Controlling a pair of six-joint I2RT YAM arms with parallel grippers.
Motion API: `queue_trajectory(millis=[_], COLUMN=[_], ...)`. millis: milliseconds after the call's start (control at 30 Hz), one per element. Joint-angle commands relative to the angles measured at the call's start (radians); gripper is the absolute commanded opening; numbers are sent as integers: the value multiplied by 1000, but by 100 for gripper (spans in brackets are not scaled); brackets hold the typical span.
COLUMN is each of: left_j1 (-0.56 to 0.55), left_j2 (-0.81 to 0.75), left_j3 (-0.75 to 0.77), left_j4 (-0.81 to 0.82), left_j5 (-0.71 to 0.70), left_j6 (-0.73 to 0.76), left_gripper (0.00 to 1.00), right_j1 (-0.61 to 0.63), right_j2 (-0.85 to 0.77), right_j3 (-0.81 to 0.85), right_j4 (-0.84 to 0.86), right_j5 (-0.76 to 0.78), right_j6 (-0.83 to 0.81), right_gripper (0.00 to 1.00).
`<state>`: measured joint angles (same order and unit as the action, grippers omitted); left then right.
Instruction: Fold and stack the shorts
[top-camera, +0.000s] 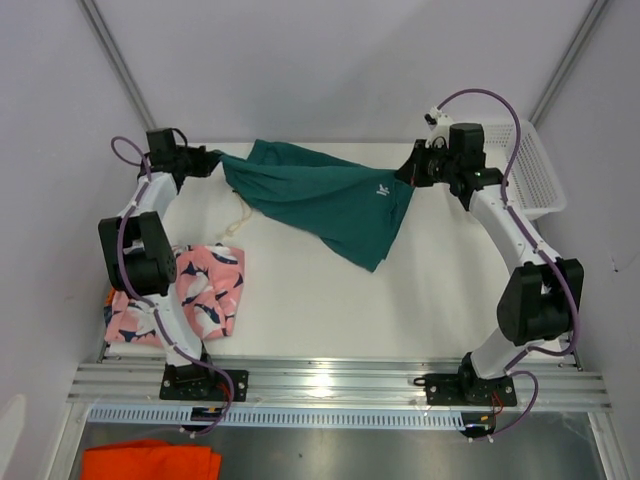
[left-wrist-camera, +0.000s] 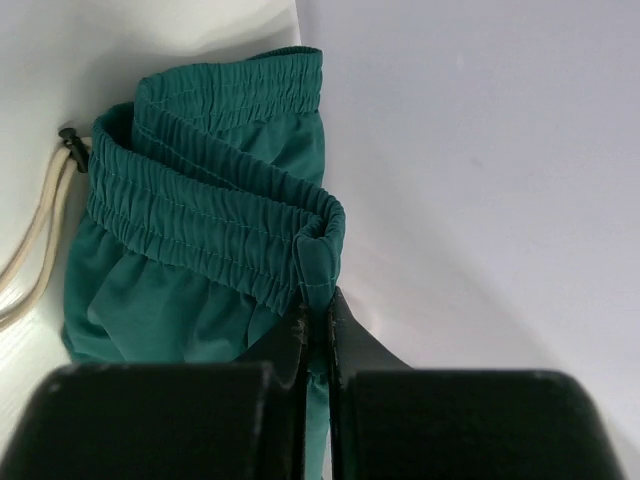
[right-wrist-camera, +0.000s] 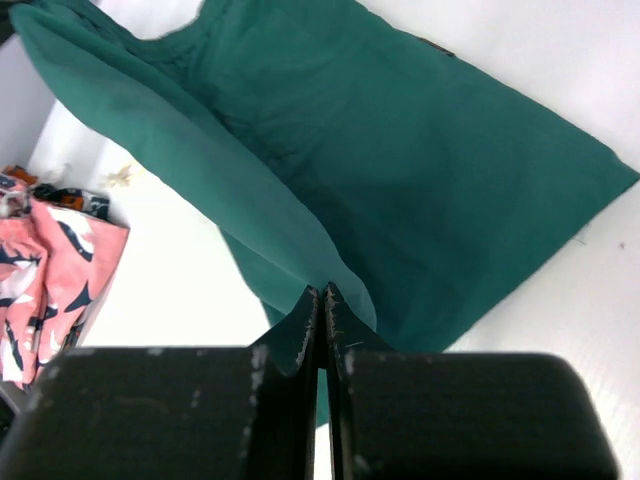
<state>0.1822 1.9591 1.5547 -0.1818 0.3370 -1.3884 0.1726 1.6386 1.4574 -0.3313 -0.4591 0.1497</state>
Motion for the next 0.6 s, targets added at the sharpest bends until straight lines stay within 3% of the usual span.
queue_trajectory(millis=[0, 67, 233, 567], left_j1=[0, -1, -4, -12], left_j2=[-132, -205, -408, -817], left_j3=[-60, -94, -370, -631], left_j4=[71, 67, 117, -4], left_j5=[25, 46, 42, 2], left_j6=[0, 2, -12, 49], left_gripper=[0, 0, 0, 0], right_j1=[-4, 2, 62, 232], right_j2=[-127, -187, -446, -900], right_j3=[-44, -72, -187, -385], right_j4=[98, 92, 46, -101], right_j5=[-46, -46, -26, 65], right_j6=[4, 1, -15, 17], right_gripper=[0, 0, 0, 0])
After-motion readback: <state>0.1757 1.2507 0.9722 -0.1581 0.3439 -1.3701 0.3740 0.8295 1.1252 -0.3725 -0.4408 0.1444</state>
